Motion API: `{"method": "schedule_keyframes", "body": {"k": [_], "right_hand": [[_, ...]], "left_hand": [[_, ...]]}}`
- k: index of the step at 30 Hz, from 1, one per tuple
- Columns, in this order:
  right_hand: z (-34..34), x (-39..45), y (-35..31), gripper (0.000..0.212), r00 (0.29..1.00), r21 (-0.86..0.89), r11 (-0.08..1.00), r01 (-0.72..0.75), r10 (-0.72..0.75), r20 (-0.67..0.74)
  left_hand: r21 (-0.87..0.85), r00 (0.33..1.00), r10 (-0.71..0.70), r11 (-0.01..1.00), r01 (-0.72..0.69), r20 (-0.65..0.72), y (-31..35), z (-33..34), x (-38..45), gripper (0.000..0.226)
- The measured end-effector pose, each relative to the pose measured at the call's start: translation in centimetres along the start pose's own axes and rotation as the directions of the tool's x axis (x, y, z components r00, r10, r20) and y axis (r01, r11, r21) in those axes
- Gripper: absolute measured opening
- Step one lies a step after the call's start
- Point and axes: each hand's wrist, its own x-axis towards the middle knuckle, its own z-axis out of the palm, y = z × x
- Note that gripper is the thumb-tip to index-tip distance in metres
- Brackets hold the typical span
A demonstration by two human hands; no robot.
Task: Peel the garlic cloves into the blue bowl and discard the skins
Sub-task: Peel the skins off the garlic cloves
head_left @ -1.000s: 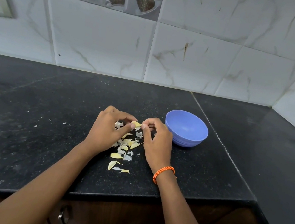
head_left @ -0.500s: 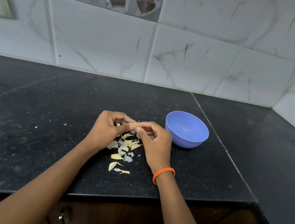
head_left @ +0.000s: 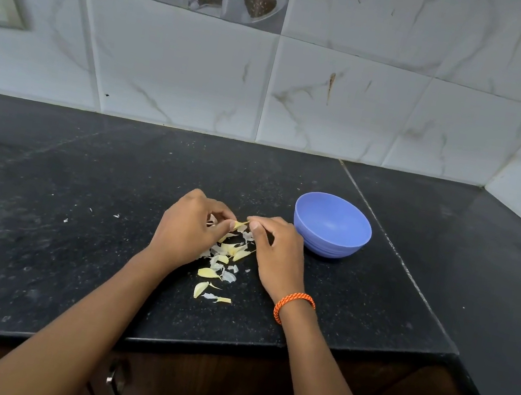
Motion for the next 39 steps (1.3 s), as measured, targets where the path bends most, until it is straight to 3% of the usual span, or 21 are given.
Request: {"method": "schedule_keyframes", "body": {"k": [5,10,13,17,22,26,32,39], "right_hand": [[-1.3,-0.6,-0.1,0.006,0.994,-0.091,0.995,-0.045,0.054,0.096],[-1.9,-1.4,0.2,0.02,0.979,-0.123,0.991,-0.049,0.072,0.19],[-1.7,-1.4,0.0,0.008,0.976,-0.149,0.988,-0.03,0.061,0.209],[-1.9,-1.3,-0.1,0.009,0.964,-0.144,0.99,0.0,0.039,0.265],[-2.7,-1.2,-0.1,0.008,0.986,0.004,0.999,-0.037,0.036,0.166],[-2.9,-1.2,-0.5,0.011,0.996,0.079,0.997,0.015,-0.022,0.091],[-2.7,-1.2,-0.6,0.01,0.998,0.143,0.987,0.067,-0.068,0.001],[-2.2,-1.4,-0.8,0.019,0.997,0.219,0.973,0.068,-0.072,0.01]], "left_hand": [[0.165,0.993,0.116,0.98,-0.116,0.005,-0.4,0.0,0.0,0.009],[0.094,0.993,0.116,0.989,-0.115,-0.008,-0.4,0.3,0.0,0.009],[0.034,0.992,0.126,0.991,-0.125,-0.025,-0.4,0.4,-0.1,0.012],[-0.037,0.99,0.134,0.99,-0.135,-0.033,0.0,0.5,-0.4,0.014],[-0.155,0.991,0.13,0.98,-0.125,0.021,0.1,0.5,-0.4,0.01],[-0.248,0.985,0.134,0.963,-0.105,0.105,0.4,0.7,-0.5,0.016],[-0.378,0.99,0.104,0.924,-0.059,0.1,0.4,0.3,-0.2,0.01],[-0.442,0.991,0.089,0.896,-0.037,0.098,0.3,0.1,-0.2,0.01]]}}
